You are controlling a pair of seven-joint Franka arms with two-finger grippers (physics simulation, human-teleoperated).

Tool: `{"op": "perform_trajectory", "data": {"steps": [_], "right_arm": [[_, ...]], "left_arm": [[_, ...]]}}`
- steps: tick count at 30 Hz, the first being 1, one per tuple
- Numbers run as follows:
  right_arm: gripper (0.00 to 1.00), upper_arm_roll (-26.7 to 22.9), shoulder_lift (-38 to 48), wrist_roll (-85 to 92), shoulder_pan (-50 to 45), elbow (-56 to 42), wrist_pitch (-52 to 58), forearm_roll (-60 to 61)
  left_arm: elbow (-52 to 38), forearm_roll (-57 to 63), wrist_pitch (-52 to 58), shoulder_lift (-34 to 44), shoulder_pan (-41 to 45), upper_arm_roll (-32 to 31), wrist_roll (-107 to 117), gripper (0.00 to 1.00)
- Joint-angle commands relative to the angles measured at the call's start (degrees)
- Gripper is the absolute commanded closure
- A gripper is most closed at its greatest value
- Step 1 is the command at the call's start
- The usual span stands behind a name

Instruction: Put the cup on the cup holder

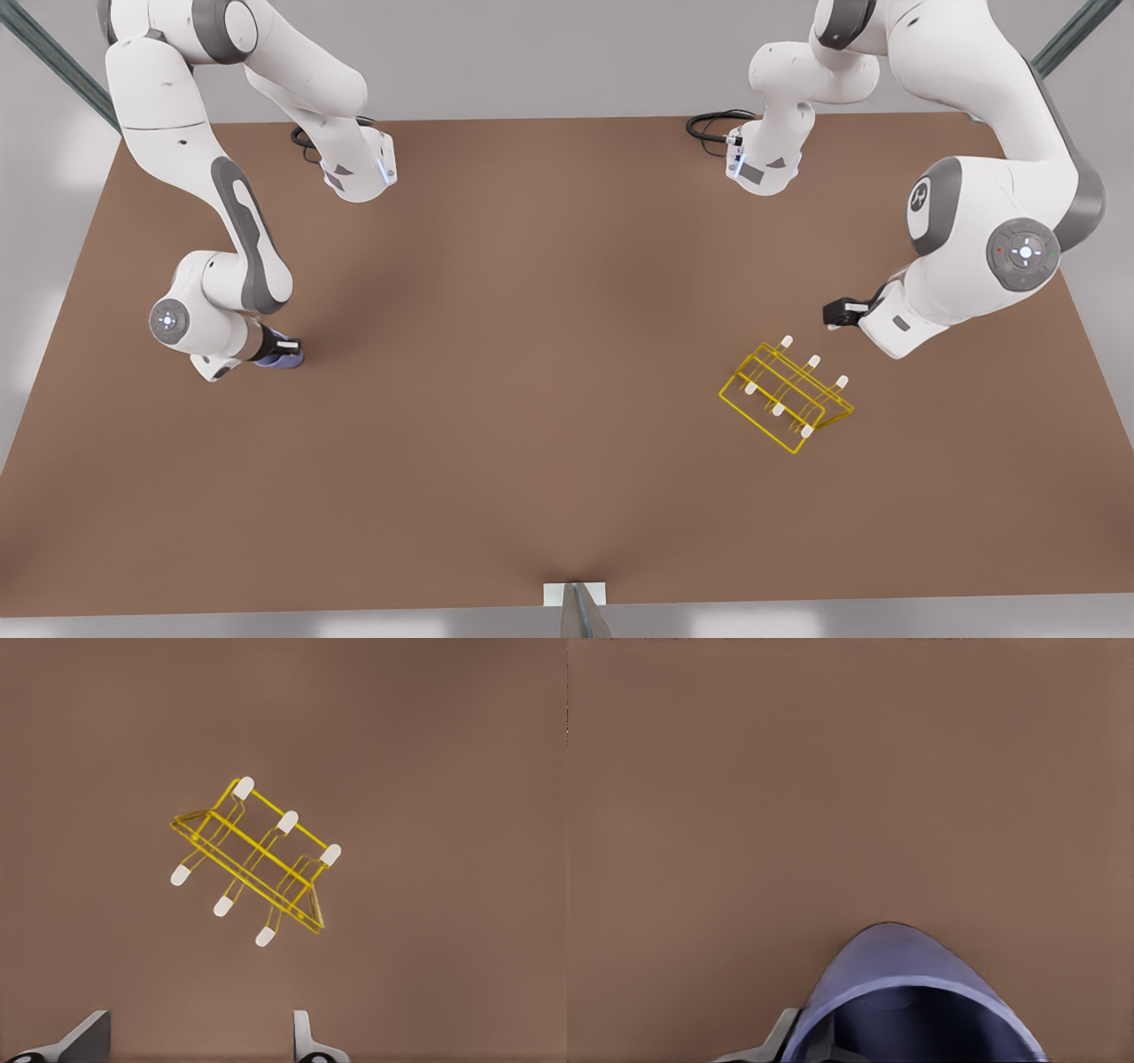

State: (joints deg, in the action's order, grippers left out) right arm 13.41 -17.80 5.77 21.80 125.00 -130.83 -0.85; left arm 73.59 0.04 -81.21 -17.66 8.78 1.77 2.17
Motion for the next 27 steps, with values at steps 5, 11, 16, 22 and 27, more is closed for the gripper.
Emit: {"op": "perform_trajectory", "data": {"steps": [5,11,16,22,27], "right_arm": [[0.79,0.2,0.9,-2.1,-0.8,-7.6,5.1,1.5],[0.79,2.1,-14.2,-25.1,-9.1,-33.8,15.4,23.6],[0.79,2.1,-27.5,-51.9,-22.7,-53.7,13.3,42.7],[0.79,10.7,-37.4,-67.7,-32.2,-65.7,-0.8,49.4],[0.79,11.7,-43.9,-66.2,-37.1,-69.0,-1.8,51.6]], "left_arm": [[0.0,0.0,0.0,-0.1,-0.1,0.0,0.0,0.0],[0.0,0.8,0.1,0.3,-0.1,0.4,1.5,0.0],[-0.9,-2.2,-0.2,-0.4,0.6,-0.6,27.7,0.0],[-4.2,-8.7,-13.7,-5.1,3.3,-4.2,97.4,0.0],[-5.1,-1.1,-14.2,-8.4,11.5,-4.1,126.6,0.0]]}}
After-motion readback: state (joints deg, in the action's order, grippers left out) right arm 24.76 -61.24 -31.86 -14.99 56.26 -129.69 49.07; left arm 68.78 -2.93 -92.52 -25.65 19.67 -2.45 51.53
